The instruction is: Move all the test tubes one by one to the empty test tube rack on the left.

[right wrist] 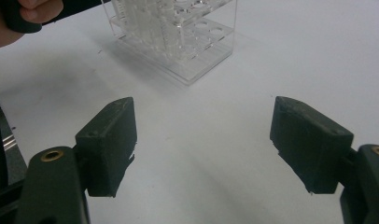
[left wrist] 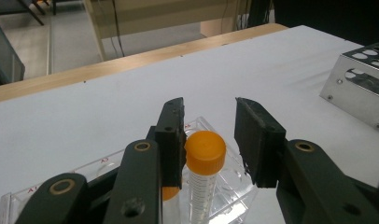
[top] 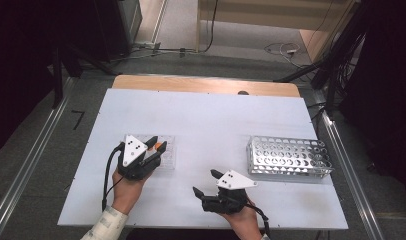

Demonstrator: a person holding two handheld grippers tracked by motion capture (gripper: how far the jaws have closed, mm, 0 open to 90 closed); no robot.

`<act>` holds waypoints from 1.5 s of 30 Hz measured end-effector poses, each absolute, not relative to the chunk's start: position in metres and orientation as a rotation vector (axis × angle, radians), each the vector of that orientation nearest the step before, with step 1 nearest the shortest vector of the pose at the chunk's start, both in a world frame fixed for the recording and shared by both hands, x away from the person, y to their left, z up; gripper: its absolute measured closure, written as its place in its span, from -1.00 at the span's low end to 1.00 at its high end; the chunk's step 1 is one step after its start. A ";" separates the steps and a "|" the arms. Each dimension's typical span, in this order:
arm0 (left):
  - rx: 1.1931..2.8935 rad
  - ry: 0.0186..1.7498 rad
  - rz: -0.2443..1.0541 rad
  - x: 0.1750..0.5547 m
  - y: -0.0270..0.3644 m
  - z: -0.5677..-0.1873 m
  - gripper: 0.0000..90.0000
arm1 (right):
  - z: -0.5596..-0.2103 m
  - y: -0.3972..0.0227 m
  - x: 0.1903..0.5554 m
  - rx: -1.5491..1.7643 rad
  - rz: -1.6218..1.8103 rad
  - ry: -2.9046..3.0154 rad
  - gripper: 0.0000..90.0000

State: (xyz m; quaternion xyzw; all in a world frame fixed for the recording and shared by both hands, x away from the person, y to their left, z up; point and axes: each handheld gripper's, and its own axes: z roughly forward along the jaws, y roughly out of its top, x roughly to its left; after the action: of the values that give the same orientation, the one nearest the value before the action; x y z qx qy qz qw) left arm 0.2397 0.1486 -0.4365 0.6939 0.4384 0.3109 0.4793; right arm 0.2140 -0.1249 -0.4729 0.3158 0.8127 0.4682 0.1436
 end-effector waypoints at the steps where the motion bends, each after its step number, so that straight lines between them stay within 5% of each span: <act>1: 1.692 1.069 0.760 0.239 0.148 -0.436 0.34 | -0.473 -0.125 0.214 0.911 1.351 2.342 -0.52; 10: 1.665 1.062 0.737 0.235 0.148 -0.433 0.17 | -0.471 -0.129 0.215 0.928 1.355 2.325 -0.52; 20: 1.618 1.087 0.739 0.211 0.154 -0.430 -0.35 | -0.466 -0.145 0.219 0.960 1.362 2.277 -0.52; 33: 1.575 1.166 0.766 0.181 0.184 -0.445 -0.47 | -0.457 -0.188 0.223 1.051 1.350 2.157 -0.53; 45: 1.538 1.299 0.865 0.163 0.232 -0.463 -0.50 | -0.457 -0.278 0.219 1.228 1.231 1.942 -0.55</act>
State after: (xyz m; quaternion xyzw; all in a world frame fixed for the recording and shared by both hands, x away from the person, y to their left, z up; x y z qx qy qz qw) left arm 0.1631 0.2323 -0.4633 0.6242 0.5271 0.3510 0.4575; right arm 0.2192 -0.2776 -0.4566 0.4543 0.7186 0.4554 0.2641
